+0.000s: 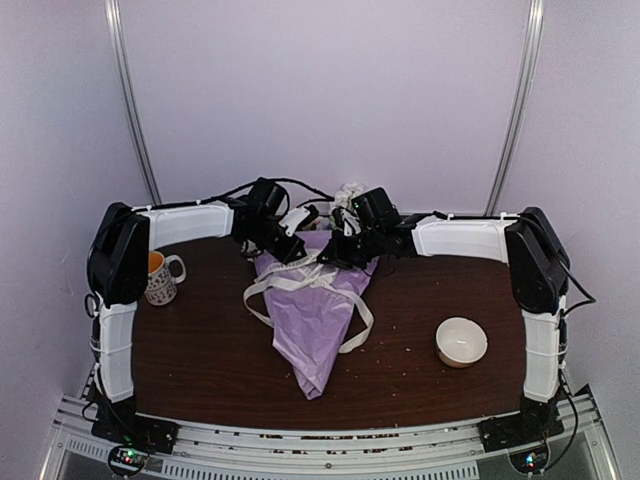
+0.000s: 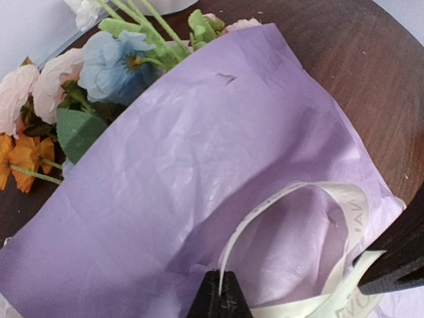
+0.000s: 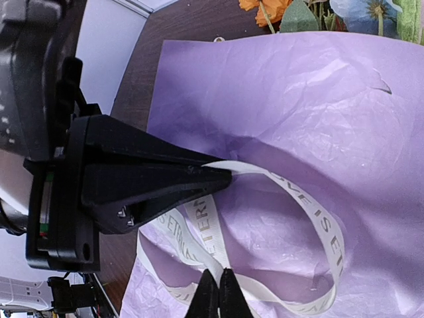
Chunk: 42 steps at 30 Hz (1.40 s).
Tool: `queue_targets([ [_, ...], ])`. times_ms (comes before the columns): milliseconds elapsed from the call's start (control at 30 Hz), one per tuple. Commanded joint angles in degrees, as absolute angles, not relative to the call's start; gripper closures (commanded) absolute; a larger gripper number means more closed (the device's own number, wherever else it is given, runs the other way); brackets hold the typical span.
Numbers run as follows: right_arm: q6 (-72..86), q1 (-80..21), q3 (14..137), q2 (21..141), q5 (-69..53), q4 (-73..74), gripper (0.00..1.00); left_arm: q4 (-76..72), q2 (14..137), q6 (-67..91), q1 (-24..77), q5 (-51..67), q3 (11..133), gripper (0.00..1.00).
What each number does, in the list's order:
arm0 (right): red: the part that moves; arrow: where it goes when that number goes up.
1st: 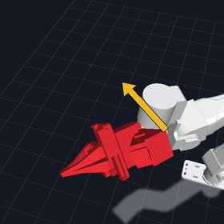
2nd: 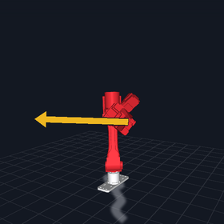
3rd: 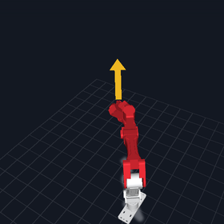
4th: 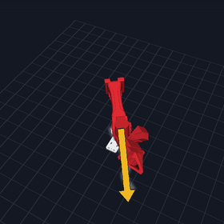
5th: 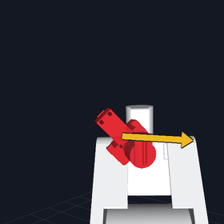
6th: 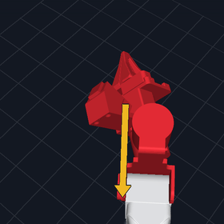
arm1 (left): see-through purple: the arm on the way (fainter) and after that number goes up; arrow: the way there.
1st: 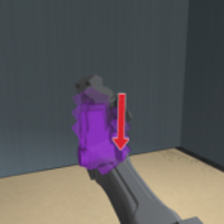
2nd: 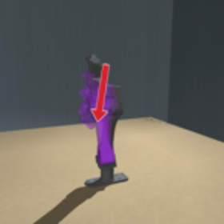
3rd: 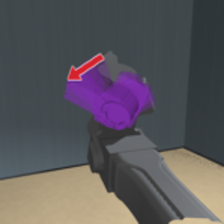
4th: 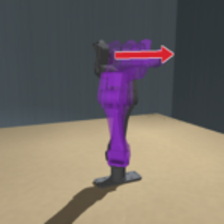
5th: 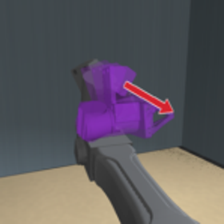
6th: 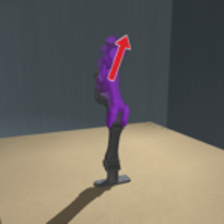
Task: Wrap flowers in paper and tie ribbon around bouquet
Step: Cross the ribbon over the folded bouquet.
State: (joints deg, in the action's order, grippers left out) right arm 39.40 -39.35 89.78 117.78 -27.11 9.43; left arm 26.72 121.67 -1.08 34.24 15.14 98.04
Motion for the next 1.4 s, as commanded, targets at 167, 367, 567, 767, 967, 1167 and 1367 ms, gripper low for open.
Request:
queue_targets([
  [167, 39.7, -37.3, 86.8, 115.5, -25.9, 8.3, 1.0, 19.1, 114.3, 4.3, 32.1, 9.6, 88.4, 1.0],
  [367, 42.7, -34.6, 83.1, 115.9, -26.8, 5.1, 1.0, 6.9, 100.5, 8.0, 31.0, 10.1, 69.7, 1.0],
  [567, 42.9, -34.4, 83.4, 118.3, -26.5, 5.7, 1.0, -3.5, 88.6, 13.7, 31.0, 6.4, 54.8, 1.0],
  [767, 42.4, -34.4, 82.9, 118.8, -26.2, 6.0, 1.0, -7.2, 80.5, 17.9, 31.0, -0.1, 44.2, 1.0],
  [967, 42.3, -34.5, 83.3, 119.5, -27.1, 6.0, 1.0, -29.8, 71.8, 23.1, 31.2, 12.5, 28.7, 0.98],
  [1167, 41.7, -35.2, 84.0, 119.6, -27.1, 7.0, 1.0, -29.0, 64.4, 20.1, 31.2, 12.1, 23.5, 0.83],
  [1367, 41.0, -35.5, 84.8, 119.3, -26.8, 8.2, 1.0, -19.4, 57.2, 7.6, 32.8, 3.5, 26.2, 0.46],
])
